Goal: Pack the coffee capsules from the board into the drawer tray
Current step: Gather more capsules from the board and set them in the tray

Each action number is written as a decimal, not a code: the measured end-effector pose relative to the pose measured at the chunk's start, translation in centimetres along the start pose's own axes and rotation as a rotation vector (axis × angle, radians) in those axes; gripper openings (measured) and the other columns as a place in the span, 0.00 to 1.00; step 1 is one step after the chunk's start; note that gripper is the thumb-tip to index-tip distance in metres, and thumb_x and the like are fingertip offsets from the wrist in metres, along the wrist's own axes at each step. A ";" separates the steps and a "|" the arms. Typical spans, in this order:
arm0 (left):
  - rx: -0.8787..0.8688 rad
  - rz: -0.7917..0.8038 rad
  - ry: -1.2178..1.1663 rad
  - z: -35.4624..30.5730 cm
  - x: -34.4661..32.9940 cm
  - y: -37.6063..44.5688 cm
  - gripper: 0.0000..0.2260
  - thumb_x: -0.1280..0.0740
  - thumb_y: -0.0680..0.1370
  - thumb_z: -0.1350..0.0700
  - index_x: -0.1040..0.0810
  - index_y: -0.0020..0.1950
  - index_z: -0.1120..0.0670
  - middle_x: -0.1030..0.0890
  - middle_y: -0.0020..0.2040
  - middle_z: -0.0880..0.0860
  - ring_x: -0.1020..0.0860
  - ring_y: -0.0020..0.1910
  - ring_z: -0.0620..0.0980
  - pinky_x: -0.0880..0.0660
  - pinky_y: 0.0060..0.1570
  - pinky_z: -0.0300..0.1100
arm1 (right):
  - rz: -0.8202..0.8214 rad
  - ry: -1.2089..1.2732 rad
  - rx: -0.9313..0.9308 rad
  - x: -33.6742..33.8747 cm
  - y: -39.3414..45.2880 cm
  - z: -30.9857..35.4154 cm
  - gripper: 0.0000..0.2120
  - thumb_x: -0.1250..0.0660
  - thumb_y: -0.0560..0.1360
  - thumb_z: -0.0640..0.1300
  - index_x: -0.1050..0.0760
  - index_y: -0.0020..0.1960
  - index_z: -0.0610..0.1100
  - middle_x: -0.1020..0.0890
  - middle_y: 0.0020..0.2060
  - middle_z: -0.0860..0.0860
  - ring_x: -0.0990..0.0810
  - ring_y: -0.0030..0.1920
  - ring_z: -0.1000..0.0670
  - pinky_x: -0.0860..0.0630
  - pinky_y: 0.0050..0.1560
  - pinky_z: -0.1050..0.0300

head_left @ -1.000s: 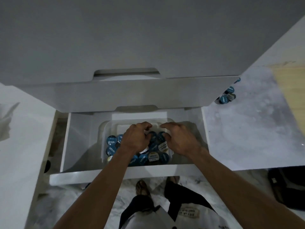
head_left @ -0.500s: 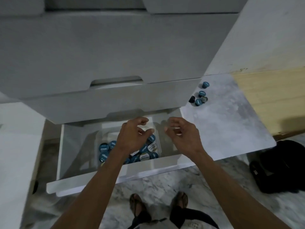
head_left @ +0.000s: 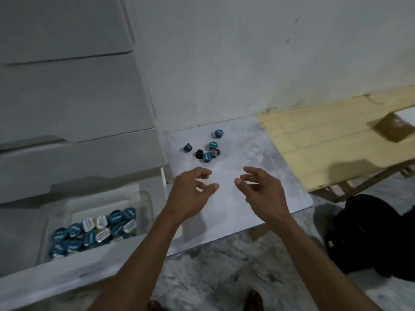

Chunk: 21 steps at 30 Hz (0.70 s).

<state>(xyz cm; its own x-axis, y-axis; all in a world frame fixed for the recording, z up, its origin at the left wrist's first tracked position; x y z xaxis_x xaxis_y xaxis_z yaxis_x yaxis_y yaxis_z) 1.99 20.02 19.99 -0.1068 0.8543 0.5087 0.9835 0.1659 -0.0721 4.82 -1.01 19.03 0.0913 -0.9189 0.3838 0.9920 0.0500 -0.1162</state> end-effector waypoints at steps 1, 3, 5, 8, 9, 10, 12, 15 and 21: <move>0.002 0.012 0.012 -0.7 -2.0 0.1 0.17 0.25 0.72 0.48 0.20 0.59 0.49 0.18 0.53 0.45 0.19 0.42 0.39 0.26 0.39 0.27 | -0.008 -0.014 0.004 1.9 0.6 -0.9 0.22 0.26 0.71 0.57 0.23 0.63 0.54 0.16 0.52 0.55 0.16 0.46 0.56 0.16 0.45 0.48; 0.027 0.027 0.040 -1.3 -5.6 0.2 0.17 0.25 0.73 0.48 0.20 0.59 0.49 0.18 0.54 0.45 0.19 0.43 0.39 0.27 0.38 0.24 | -0.025 -0.055 0.005 5.2 1.9 -2.7 0.22 0.26 0.71 0.57 0.23 0.63 0.53 0.16 0.51 0.54 0.16 0.45 0.57 0.16 0.45 0.47; 0.070 0.044 0.046 -1.6 -8.1 -0.1 0.17 0.25 0.73 0.49 0.21 0.60 0.49 0.19 0.55 0.45 0.19 0.43 0.40 0.28 0.38 0.25 | -0.015 -0.074 -0.034 7.5 2.9 -4.0 0.21 0.26 0.71 0.56 0.23 0.62 0.53 0.16 0.50 0.54 0.16 0.44 0.57 0.17 0.46 0.46; 0.098 0.046 0.067 -1.8 -9.8 0.5 0.17 0.26 0.73 0.48 0.21 0.60 0.49 0.18 0.56 0.46 0.19 0.44 0.39 0.27 0.41 0.26 | 0.001 -0.094 -0.041 9.2 5.2 -4.7 0.20 0.27 0.72 0.55 0.23 0.62 0.53 0.16 0.51 0.54 0.17 0.44 0.57 0.17 0.48 0.45; 0.103 0.038 0.073 -1.6 -9.8 1.0 0.17 0.26 0.73 0.49 0.21 0.60 0.49 0.18 0.55 0.46 0.19 0.44 0.39 0.27 0.41 0.25 | 0.007 -0.091 -0.039 9.2 6.0 -4.7 0.20 0.27 0.72 0.55 0.23 0.63 0.53 0.16 0.51 0.54 0.17 0.44 0.57 0.17 0.48 0.45; 0.113 0.027 0.080 -1.4 -9.8 1.8 0.17 0.26 0.73 0.49 0.21 0.60 0.50 0.18 0.55 0.45 0.19 0.44 0.39 0.28 0.40 0.23 | 0.021 -0.078 -0.040 9.1 6.9 -4.9 0.21 0.27 0.72 0.55 0.23 0.63 0.52 0.16 0.51 0.54 0.17 0.45 0.57 0.17 0.48 0.45; 0.137 -0.013 0.092 -0.7 -9.3 3.5 0.16 0.26 0.73 0.50 0.21 0.59 0.50 0.18 0.53 0.45 0.19 0.43 0.38 0.28 0.38 0.22 | 0.044 -0.059 -0.044 8.3 8.8 -5.2 0.21 0.27 0.73 0.54 0.23 0.64 0.51 0.16 0.52 0.53 0.17 0.46 0.55 0.17 0.48 0.47; 0.182 -0.085 0.084 0.8 -8.5 6.5 0.14 0.26 0.74 0.52 0.20 0.58 0.51 0.18 0.52 0.45 0.20 0.42 0.37 0.29 0.38 0.21 | 0.075 -0.076 -0.012 6.8 11.4 -5.1 0.20 0.27 0.73 0.53 0.23 0.63 0.50 0.16 0.51 0.53 0.18 0.45 0.58 0.21 0.43 0.63; 0.272 -0.243 0.087 5.0 -7.4 12.0 0.12 0.26 0.74 0.54 0.21 0.56 0.53 0.18 0.52 0.49 0.19 0.41 0.41 0.20 0.46 0.43 | 0.161 -0.163 0.006 3.7 17.3 -5.1 0.19 0.27 0.73 0.51 0.23 0.63 0.49 0.18 0.50 0.55 0.20 0.41 0.63 0.26 0.35 0.75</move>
<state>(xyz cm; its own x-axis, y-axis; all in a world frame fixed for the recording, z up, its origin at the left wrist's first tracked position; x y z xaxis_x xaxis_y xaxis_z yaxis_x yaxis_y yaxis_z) 13.86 18.19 11.07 -0.3079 0.7307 0.6094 0.8550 0.4935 -0.1597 21.90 -5.50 13.74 0.2612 -0.8237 0.5032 0.9638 0.1939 -0.1829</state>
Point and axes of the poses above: each hand's wrist, its own y-axis towards the middle knuckle, its own x-axis out of the back of the hand, z = x × y, the point moved 8 cm from there along y, towards the middle knuckle
